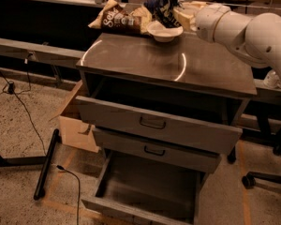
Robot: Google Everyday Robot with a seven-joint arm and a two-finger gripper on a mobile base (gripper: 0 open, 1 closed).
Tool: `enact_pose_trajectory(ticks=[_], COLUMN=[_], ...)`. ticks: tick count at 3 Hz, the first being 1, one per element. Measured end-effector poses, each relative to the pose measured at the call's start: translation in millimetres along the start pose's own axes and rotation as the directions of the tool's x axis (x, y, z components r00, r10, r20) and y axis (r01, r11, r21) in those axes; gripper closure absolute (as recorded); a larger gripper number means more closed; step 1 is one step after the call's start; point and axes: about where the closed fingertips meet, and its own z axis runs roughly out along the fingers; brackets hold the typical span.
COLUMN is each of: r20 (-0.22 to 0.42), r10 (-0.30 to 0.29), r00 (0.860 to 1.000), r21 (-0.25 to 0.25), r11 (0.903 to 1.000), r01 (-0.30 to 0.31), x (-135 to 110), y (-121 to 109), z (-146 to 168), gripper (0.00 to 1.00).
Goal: Place blue chip bag into bottom drawer
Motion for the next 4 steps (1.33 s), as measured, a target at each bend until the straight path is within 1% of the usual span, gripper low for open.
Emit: enact_pose_trajectory(ticks=[1,2,3,4], r20=[-0.012,-0.058,-0.06,-0.113], r10=[0.063,0.099,0.098,0.113], r00=[0.998,0.993,0.993,0.987], r21=[-0.134,-0.232,-0.241,-0.285], r11=[0.9889,0.9665,0.9643,0.9483], r01=[-0.064,-0.11,-0.109,-0.141], x=[2.7,10.3,10.7,6.3], y=[35.8,67.2,69.7,85.5], z=[-41.7,-86.0,-85.7,-99.0], gripper=[1.0,1.0,1.0,1.0])
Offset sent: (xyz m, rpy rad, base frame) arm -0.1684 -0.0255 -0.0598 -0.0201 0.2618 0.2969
